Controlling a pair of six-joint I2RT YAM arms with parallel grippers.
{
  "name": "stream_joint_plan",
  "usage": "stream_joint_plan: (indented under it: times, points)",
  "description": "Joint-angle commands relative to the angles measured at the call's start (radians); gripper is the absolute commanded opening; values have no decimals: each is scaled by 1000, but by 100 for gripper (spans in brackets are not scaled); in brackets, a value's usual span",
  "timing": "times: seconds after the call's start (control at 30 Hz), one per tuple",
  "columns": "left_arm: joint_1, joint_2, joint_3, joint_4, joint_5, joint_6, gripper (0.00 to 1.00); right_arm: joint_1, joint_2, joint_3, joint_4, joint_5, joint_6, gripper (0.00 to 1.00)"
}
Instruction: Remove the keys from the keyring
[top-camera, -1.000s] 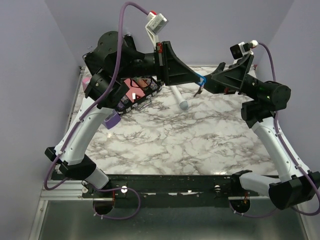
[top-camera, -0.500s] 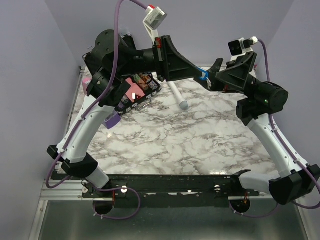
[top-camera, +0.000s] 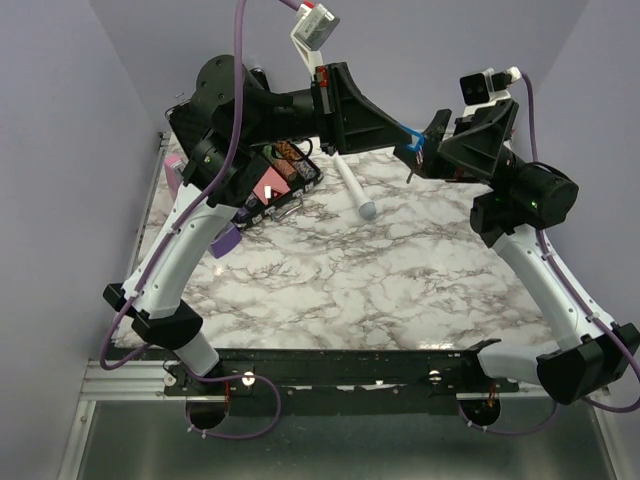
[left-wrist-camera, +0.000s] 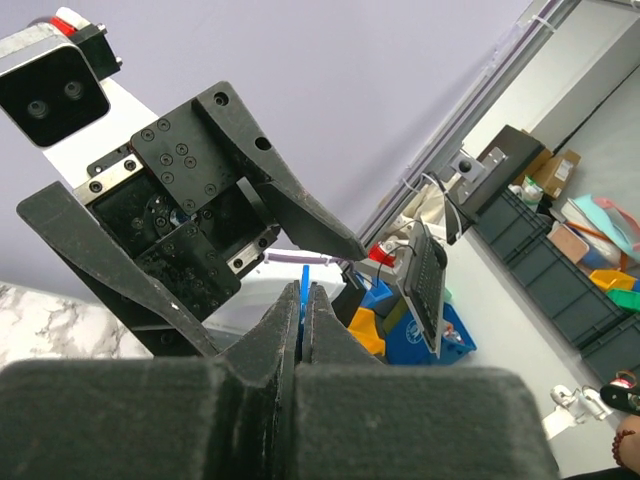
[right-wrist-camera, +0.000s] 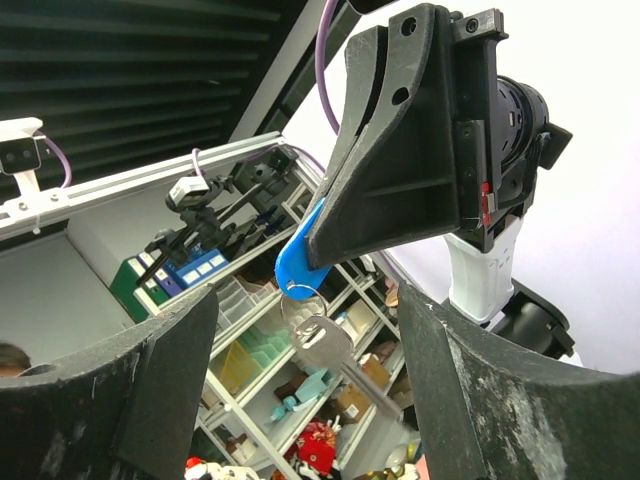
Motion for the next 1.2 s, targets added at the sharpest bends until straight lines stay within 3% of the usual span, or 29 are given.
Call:
stream_joint_plan:
  times: [0.0, 0.6, 1.17]
  points:
    - [0, 9, 31, 45, 17, -18, 0, 6, 4, 28, 59, 30, 14, 77]
    - [24, 12, 33, 68, 14, -19, 0, 9, 19, 24, 88, 44, 32, 52]
    - [34, 10, 31, 76, 9, -18, 0, 9, 18, 8, 86, 45, 22, 43]
